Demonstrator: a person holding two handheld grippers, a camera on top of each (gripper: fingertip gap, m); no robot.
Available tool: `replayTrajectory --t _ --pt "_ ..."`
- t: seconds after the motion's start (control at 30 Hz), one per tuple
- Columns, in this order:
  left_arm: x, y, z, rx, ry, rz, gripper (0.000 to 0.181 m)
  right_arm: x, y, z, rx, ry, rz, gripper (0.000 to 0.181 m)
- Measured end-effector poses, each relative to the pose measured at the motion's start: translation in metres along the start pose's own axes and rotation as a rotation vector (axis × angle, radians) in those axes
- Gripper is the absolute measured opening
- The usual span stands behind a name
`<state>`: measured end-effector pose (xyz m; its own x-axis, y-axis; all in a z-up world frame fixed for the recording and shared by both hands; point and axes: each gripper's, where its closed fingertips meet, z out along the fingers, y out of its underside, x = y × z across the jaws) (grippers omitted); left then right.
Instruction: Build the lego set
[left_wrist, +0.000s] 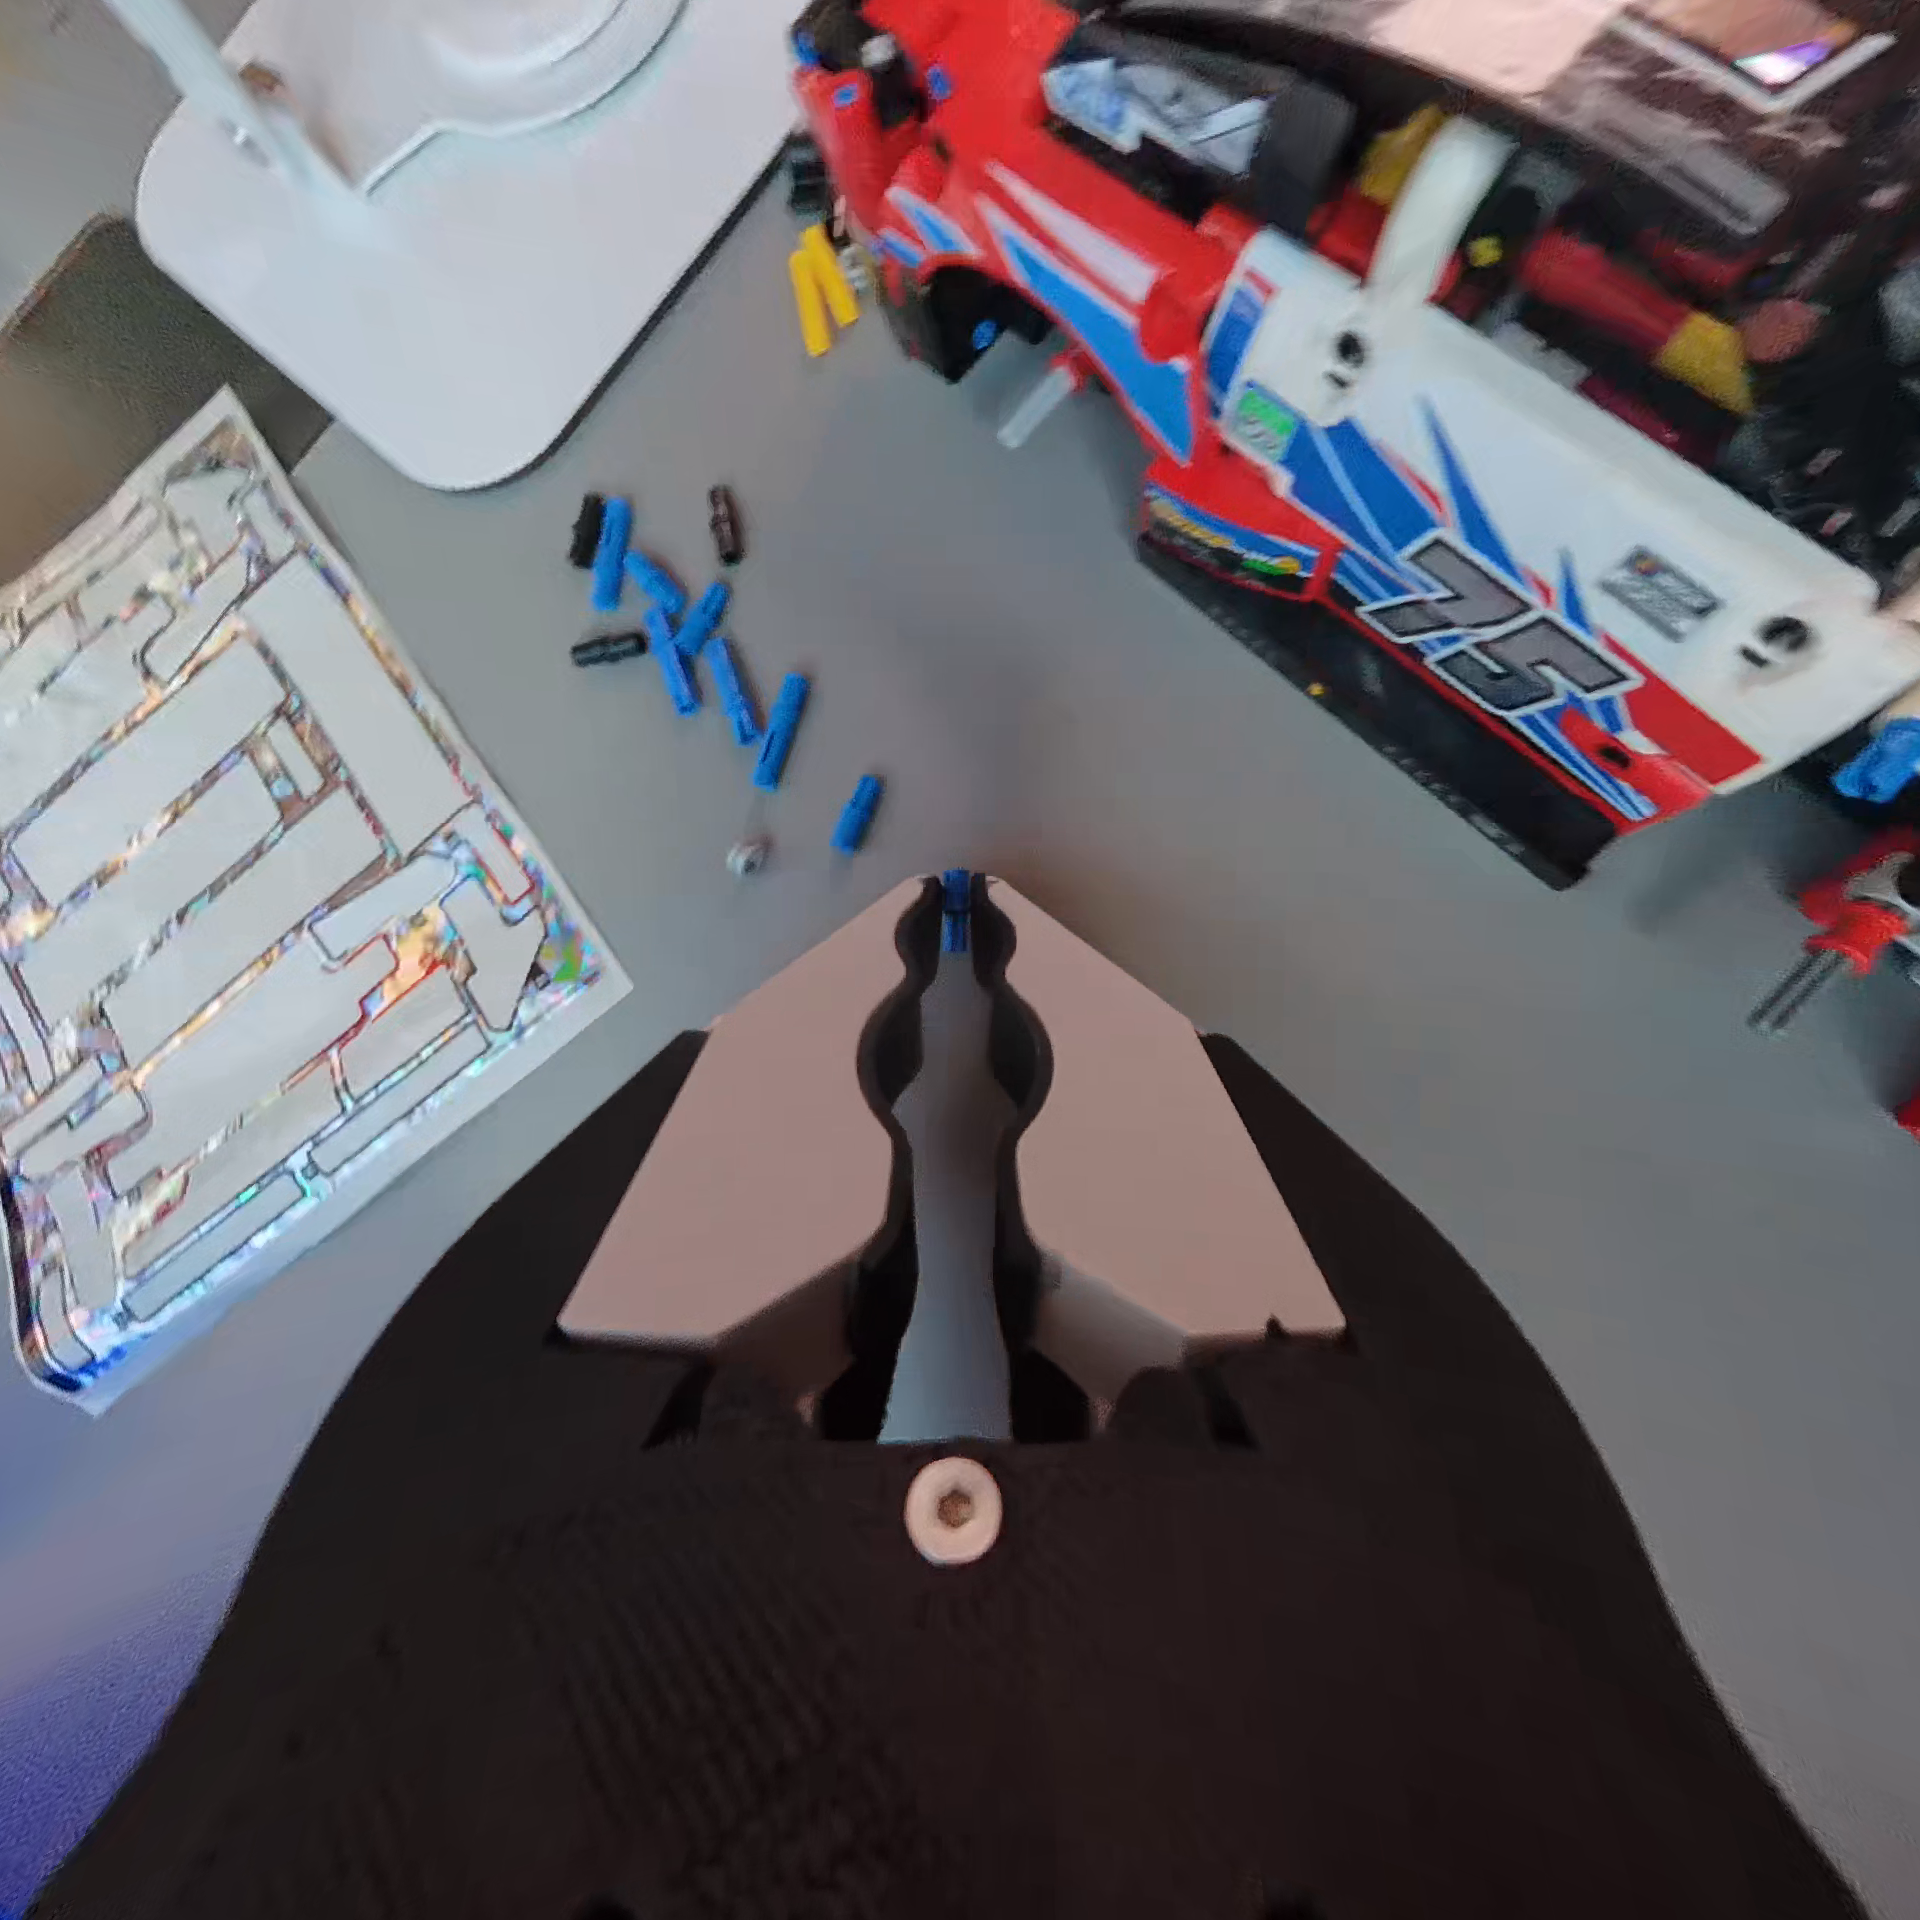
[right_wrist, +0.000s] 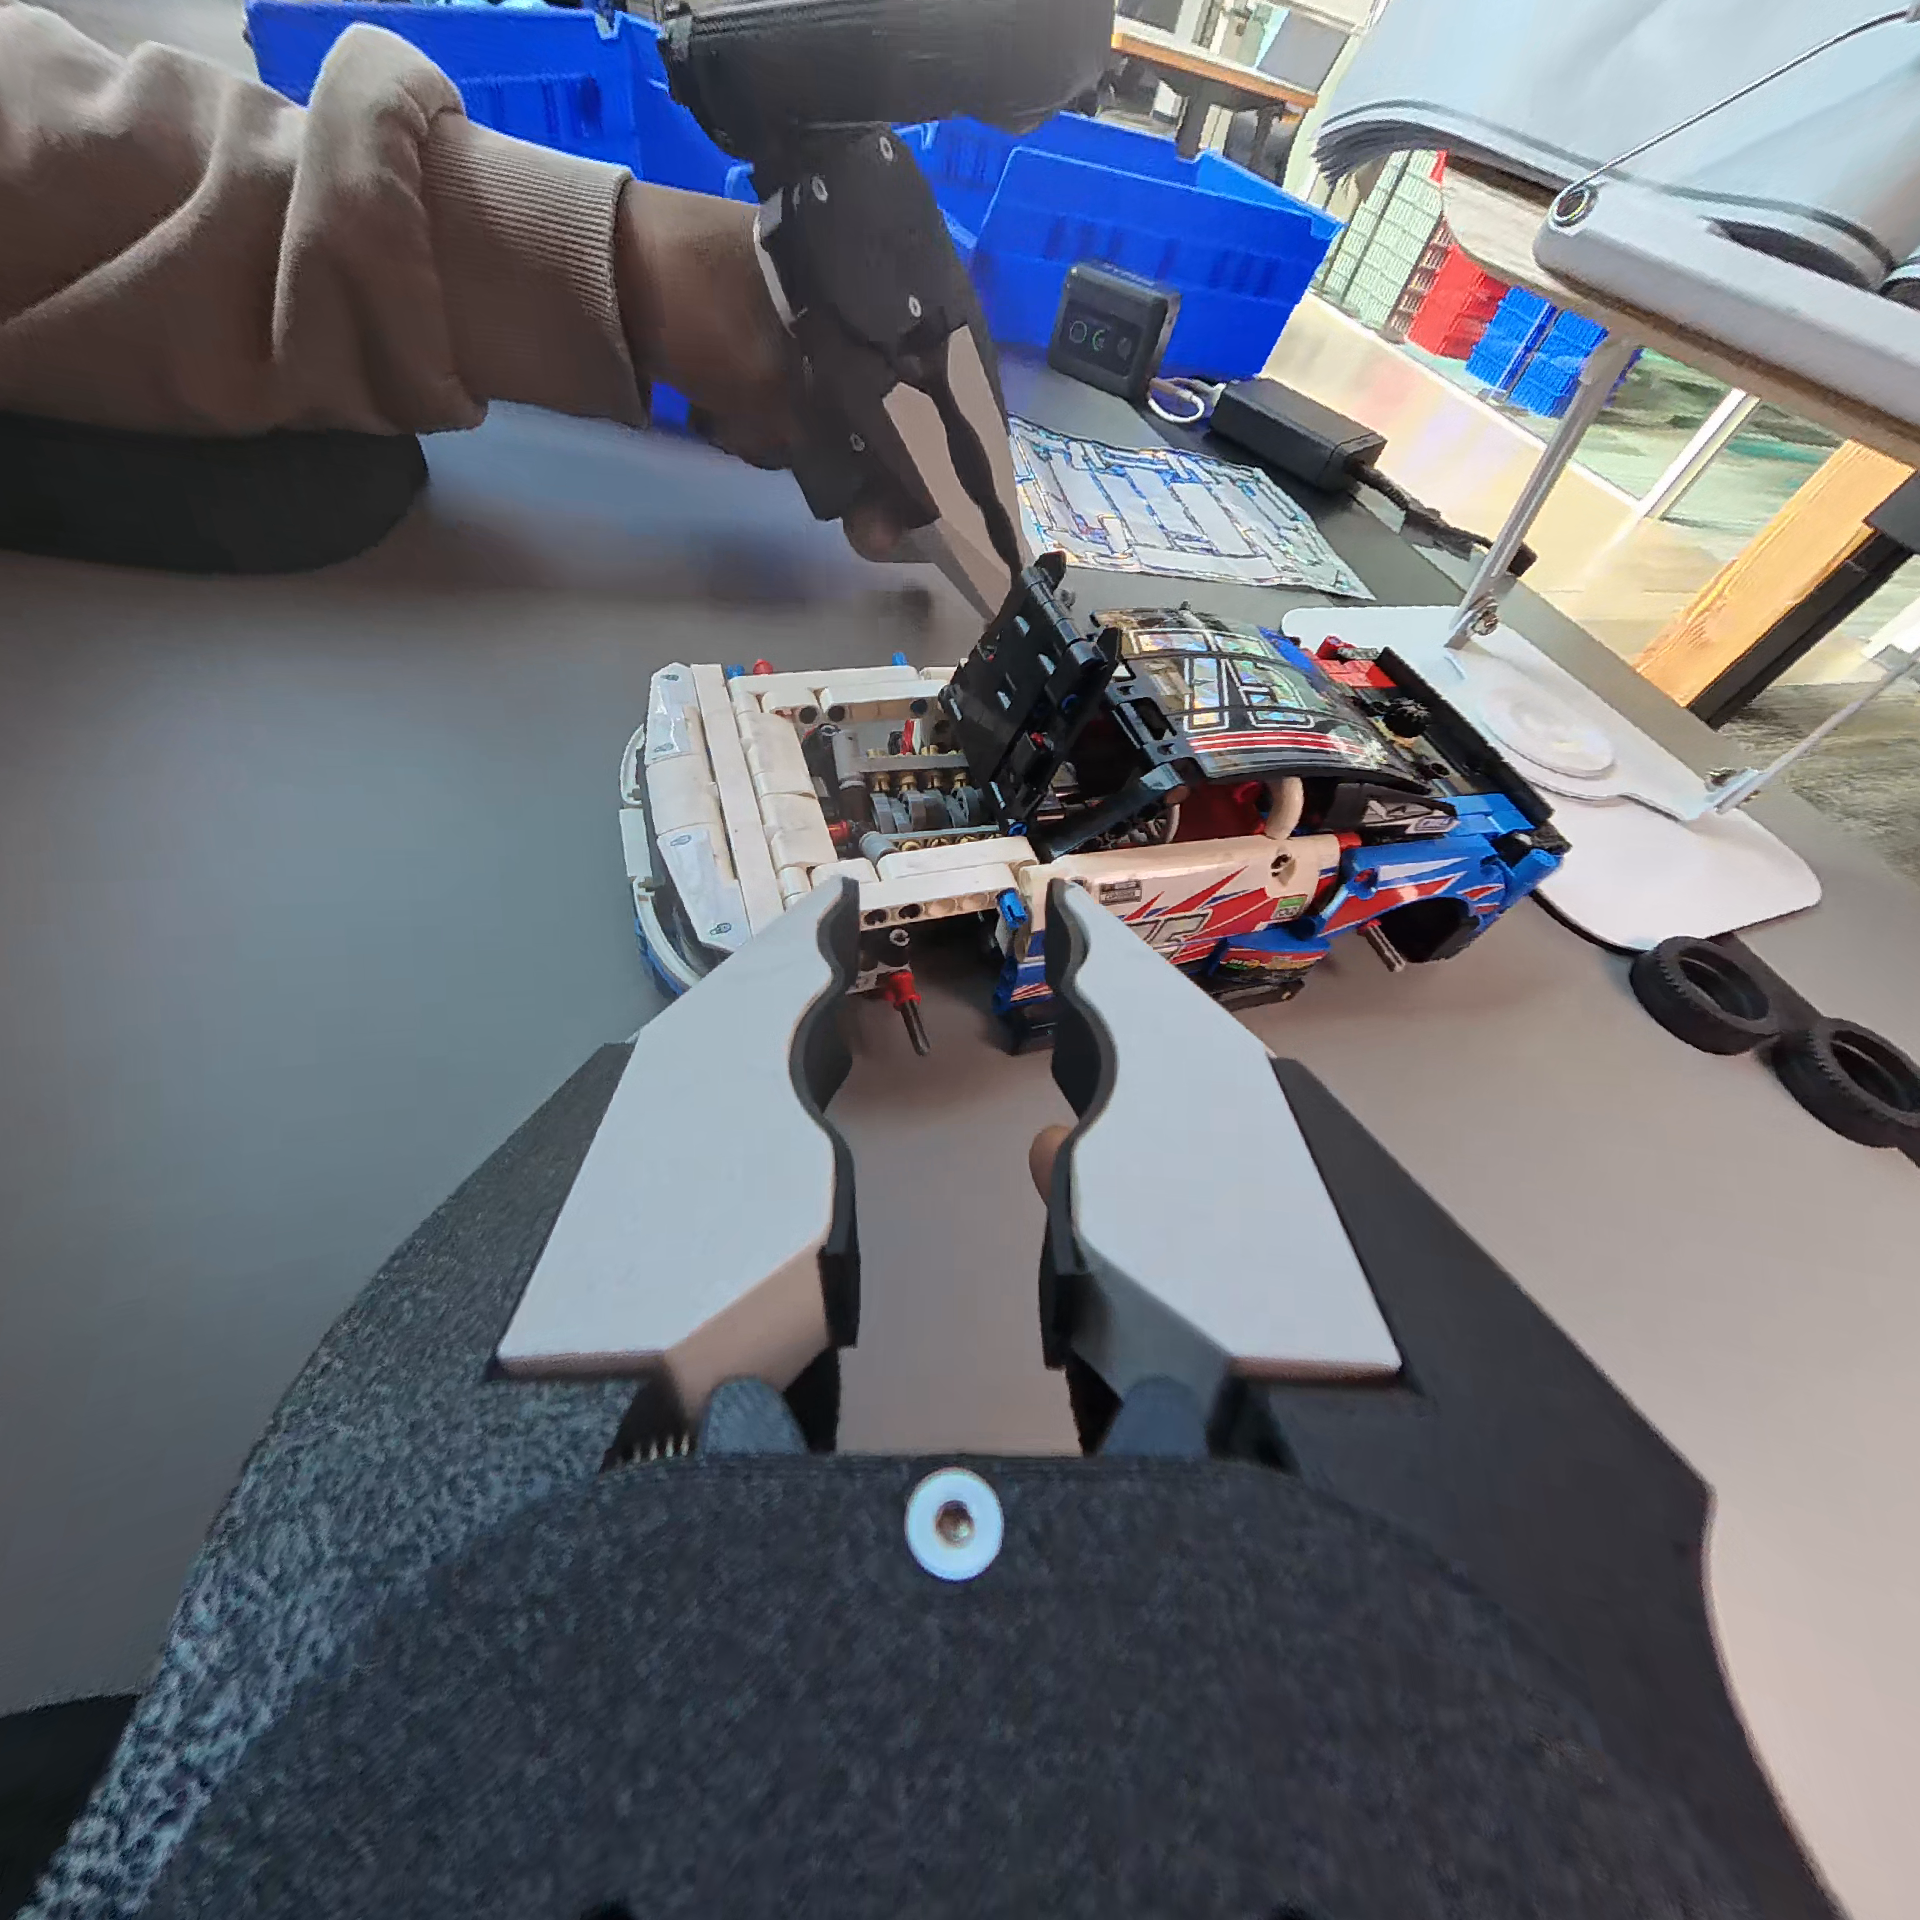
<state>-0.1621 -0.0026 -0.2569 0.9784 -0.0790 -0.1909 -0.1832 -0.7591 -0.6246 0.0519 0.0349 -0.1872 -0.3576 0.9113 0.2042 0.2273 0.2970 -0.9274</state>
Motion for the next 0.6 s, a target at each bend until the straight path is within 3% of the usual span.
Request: replayTrajectory --t 0.17,0.3,0.37,0.5,0.6 --pt "-0.025 0.006 0.000 0.008 -0.100 -0.143 0.012 0.001 0.003 0.000 -0.010 0.000 0.016 0.030" --pt "-0.018 -0.012 -0.023 0.128 -0.127 -0.143 0.029 0.002 0.004 -0.002 -0.011 -0.003 0.020 0.022" --pt "0.013 -0.018 -0.038 0.182 0.005 -0.119 0.032 -0.004 0.012 -0.001 -0.054 -0.045 0.025 0.013" --pt "0.100 -0.016 -0.069 0.299 0.435 -0.038 0.016 -0.020 0.021 0.003 -0.097 -0.120 0.012 0.009" --pt "0.127 -0.010 -0.072 0.318 0.581 -0.068 0.005 -0.028 0.022 0.007 -0.099 -0.154 0.019 0.006"
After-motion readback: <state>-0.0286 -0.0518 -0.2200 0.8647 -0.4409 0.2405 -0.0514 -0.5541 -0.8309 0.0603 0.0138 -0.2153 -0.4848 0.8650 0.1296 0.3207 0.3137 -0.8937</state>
